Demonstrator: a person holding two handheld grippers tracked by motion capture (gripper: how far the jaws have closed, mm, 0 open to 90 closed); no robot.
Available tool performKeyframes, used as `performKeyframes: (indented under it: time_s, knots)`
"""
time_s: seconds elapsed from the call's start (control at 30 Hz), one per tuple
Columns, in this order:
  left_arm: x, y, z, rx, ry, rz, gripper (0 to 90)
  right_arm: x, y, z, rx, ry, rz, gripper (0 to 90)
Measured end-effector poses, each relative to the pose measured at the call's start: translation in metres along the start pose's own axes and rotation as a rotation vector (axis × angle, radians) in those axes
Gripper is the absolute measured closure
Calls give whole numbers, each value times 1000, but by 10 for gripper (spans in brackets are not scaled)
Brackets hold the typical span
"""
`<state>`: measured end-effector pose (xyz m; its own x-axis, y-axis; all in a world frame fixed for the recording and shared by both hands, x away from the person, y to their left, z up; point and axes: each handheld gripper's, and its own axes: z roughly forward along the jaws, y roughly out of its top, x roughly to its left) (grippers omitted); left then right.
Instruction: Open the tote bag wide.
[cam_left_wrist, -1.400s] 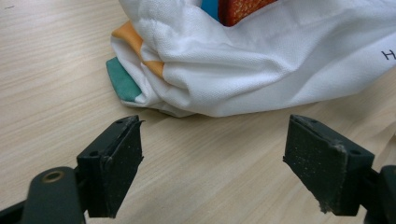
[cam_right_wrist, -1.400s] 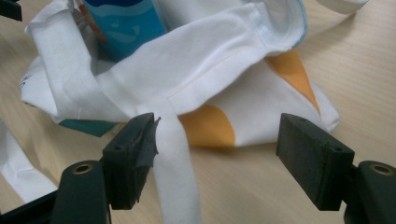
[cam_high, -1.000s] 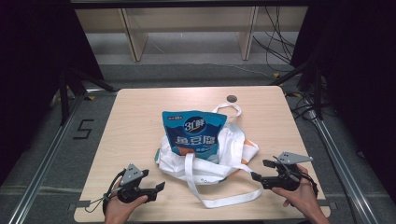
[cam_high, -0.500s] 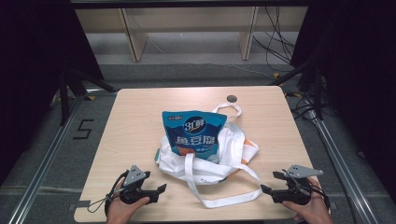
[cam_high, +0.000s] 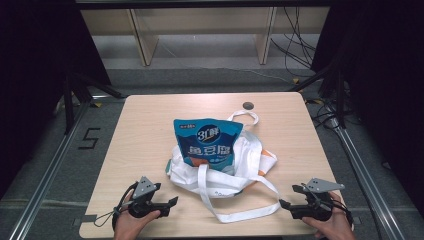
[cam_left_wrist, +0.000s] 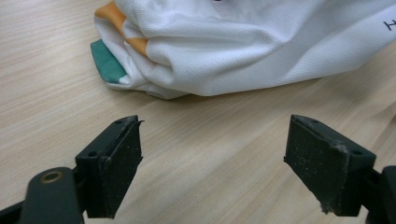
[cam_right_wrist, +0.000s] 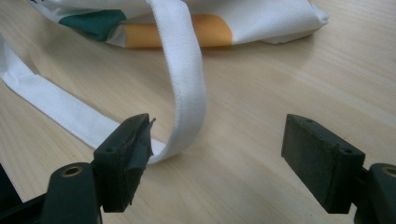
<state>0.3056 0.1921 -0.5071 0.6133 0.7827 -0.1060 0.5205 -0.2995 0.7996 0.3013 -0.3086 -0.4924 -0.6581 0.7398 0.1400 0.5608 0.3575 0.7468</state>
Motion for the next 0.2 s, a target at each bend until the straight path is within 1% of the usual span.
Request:
performKeyframes:
  time_s: [0.03, 0.07, 0.1, 0.13, 0.17, 0.2]
  knots:
    - [0, 0, 0, 0, -1, -4, 178, -1, 0, -1, 13, 1, -7, 253]
    - [0, 0, 0, 4, -2, 3, 178, -2, 0, -1, 8, -15, -22, 252]
    - [1, 0, -1, 16, -3, 16, 178, -2, 0, -1, 7, -15, -23, 253]
    - [1, 0, -1, 14, -2, 14, 178, 0, 0, -1, 11, -10, 14, 252]
    - [1, 0, -1, 15, -2, 14, 178, 1, 0, -2, 10, -19, 17, 252]
    - [1, 0, -1, 17, -3, 14, 178, 1, 0, -2, 12, -17, 21, 253]
